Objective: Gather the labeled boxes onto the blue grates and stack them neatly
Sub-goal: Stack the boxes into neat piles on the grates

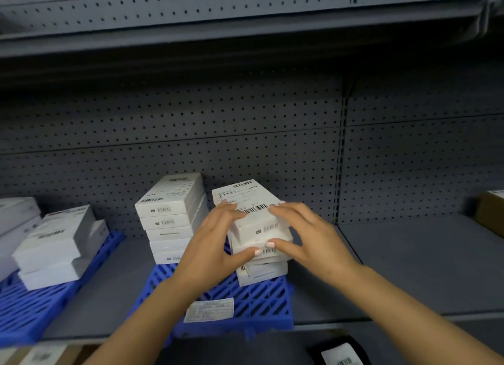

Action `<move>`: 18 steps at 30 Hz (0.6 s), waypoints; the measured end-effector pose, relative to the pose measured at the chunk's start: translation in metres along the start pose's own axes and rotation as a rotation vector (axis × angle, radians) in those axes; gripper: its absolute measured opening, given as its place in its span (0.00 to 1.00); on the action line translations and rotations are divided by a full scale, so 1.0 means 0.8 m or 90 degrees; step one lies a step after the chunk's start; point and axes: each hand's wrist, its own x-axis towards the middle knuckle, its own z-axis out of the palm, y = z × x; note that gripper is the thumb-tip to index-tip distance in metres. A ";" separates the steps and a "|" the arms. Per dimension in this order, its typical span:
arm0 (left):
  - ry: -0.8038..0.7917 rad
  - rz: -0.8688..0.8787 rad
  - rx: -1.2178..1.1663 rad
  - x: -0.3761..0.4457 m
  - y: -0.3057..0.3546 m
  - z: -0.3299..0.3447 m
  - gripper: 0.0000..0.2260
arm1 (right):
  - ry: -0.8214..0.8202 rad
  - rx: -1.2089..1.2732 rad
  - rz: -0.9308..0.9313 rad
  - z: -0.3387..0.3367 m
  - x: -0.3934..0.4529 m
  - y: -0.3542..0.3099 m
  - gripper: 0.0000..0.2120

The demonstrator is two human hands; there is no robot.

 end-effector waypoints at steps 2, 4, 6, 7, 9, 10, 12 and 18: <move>-0.007 0.004 0.016 -0.001 -0.002 -0.001 0.31 | -0.017 0.003 -0.003 -0.003 -0.001 0.001 0.29; -0.021 -0.007 0.016 0.001 -0.002 -0.006 0.31 | -0.043 -0.001 -0.009 -0.008 -0.001 0.005 0.28; -0.042 -0.013 0.005 0.003 -0.002 -0.013 0.30 | -0.047 -0.005 -0.029 -0.011 -0.001 0.007 0.27; -0.054 -0.021 -0.008 0.004 -0.003 -0.017 0.29 | -0.048 -0.005 -0.038 -0.012 -0.001 0.007 0.26; -0.063 -0.038 -0.034 0.005 -0.007 -0.021 0.29 | -0.047 -0.007 -0.052 -0.011 -0.003 0.005 0.24; -0.060 -0.044 -0.040 0.004 -0.008 -0.022 0.29 | -0.039 -0.009 -0.058 -0.011 -0.003 0.003 0.24; -0.048 -0.039 -0.037 0.004 -0.007 -0.021 0.28 | -0.012 -0.022 -0.074 -0.012 -0.003 0.001 0.23; -0.019 -0.014 -0.031 0.000 -0.001 -0.019 0.25 | 0.026 -0.050 -0.080 -0.012 -0.006 -0.003 0.29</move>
